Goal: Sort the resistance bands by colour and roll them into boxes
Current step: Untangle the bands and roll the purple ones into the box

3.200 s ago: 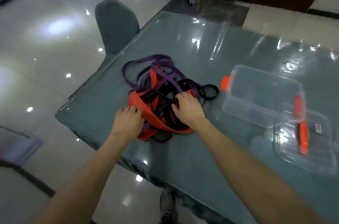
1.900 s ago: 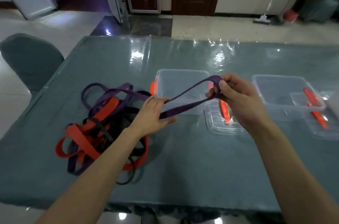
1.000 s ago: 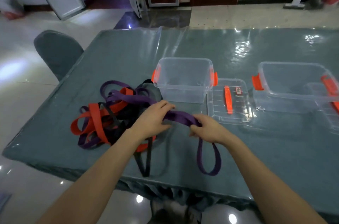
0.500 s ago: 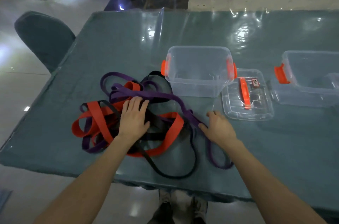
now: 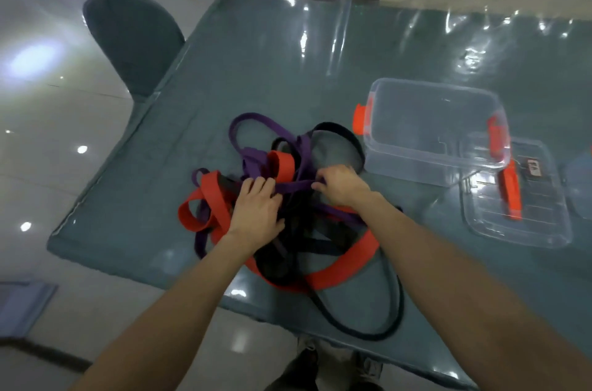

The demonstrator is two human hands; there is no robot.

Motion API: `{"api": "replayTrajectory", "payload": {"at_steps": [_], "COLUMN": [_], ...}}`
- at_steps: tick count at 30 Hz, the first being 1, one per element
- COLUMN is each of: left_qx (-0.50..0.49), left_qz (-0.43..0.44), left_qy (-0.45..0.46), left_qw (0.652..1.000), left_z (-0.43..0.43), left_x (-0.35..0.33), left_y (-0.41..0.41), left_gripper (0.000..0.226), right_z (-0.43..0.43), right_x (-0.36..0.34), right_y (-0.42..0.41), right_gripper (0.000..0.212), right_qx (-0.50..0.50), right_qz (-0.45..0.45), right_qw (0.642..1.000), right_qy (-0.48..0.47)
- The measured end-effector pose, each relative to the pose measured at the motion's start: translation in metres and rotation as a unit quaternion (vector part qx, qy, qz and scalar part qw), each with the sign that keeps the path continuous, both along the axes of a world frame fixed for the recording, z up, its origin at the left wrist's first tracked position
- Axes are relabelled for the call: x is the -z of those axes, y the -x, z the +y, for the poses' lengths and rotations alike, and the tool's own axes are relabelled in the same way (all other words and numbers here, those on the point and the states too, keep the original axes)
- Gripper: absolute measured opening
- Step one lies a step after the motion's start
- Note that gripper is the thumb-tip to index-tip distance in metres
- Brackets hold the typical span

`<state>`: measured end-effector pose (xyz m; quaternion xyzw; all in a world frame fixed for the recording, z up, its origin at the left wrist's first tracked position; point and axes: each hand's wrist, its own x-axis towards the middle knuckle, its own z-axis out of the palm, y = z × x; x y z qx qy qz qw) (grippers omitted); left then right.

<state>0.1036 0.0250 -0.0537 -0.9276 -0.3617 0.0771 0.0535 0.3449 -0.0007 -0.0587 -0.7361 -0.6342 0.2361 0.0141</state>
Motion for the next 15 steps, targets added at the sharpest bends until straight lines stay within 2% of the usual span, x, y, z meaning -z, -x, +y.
{"api": "replayTrajectory", "payload": {"at_steps": [5, 8, 10, 13, 15], "left_qx": [0.024, -0.020, -0.087, -0.169, -0.178], "left_qz": [-0.073, -0.189, -0.307, -0.473, -0.524], "left_qy": [-0.017, -0.039, -0.033, -0.051, -0.080], "left_qw": [0.997, 0.981, 0.947, 0.863, 0.829], "left_z": [0.002, 0.043, 0.076, 0.113, 0.123], "left_x": [-0.001, -0.048, -0.096, -0.157, -0.174], "left_y": [0.032, 0.045, 0.053, 0.072, 0.080], "left_gripper": [0.036, 0.030, 0.027, 0.017, 0.017], "right_z": [0.005, 0.032, 0.052, 0.065, 0.060], "right_x": [-0.038, -0.110, -0.175, -0.272, -0.307], "right_y": [0.004, -0.001, -0.008, -0.028, -0.040], "right_gripper": [0.025, 0.027, 0.029, 0.035, 0.043], "right_qx": [0.011, 0.049, 0.112, 0.181, 0.197], "right_qz": [0.090, 0.093, 0.123, 0.193, 0.215], "right_qw": [0.992, 0.983, 0.958, 0.882, 0.835], "right_qy": [-0.087, -0.153, -0.234, -0.391, -0.466]}}
